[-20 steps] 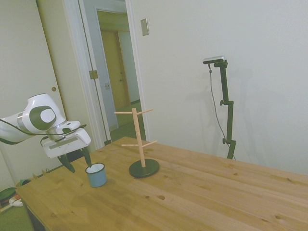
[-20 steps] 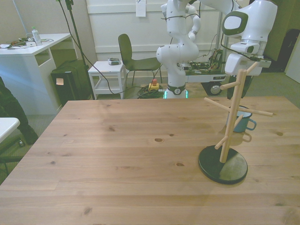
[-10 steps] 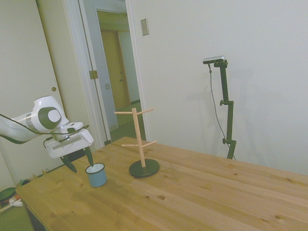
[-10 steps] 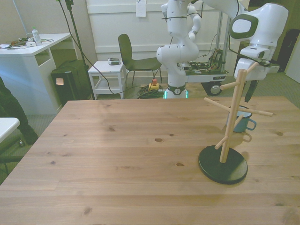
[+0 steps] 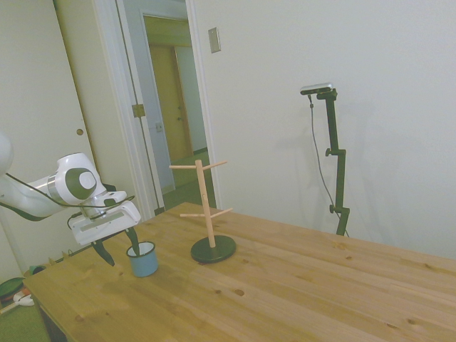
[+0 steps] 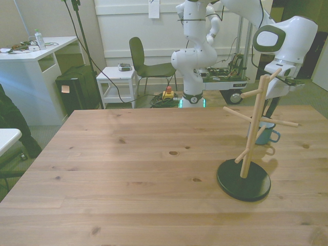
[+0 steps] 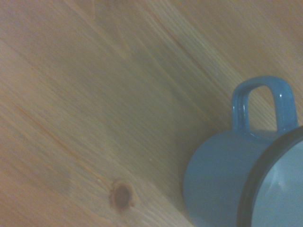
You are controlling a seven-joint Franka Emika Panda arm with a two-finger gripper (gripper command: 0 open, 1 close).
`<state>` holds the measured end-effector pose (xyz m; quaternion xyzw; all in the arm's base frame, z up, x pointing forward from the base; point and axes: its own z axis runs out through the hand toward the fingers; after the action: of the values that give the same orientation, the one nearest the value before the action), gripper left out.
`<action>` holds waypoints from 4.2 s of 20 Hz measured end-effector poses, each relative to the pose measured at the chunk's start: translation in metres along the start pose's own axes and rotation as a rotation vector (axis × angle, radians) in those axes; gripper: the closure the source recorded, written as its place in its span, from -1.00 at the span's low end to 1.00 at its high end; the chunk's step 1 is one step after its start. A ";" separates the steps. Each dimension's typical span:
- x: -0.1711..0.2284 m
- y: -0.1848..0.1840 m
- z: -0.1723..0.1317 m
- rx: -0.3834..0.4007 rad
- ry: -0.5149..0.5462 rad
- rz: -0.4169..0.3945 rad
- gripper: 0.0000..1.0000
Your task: Hang the mug
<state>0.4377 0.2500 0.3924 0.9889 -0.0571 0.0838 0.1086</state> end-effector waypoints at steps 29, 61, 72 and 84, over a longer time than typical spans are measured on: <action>0.018 0.004 0.021 -0.003 -0.017 0.040 1.00; 0.047 0.087 -0.096 0.010 0.109 0.035 1.00; 0.049 0.158 -0.188 0.011 0.194 -0.011 1.00; 0.080 0.174 -0.209 0.027 0.188 -0.010 1.00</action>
<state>0.4608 0.1203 0.6436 0.9783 -0.0404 0.1766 0.1007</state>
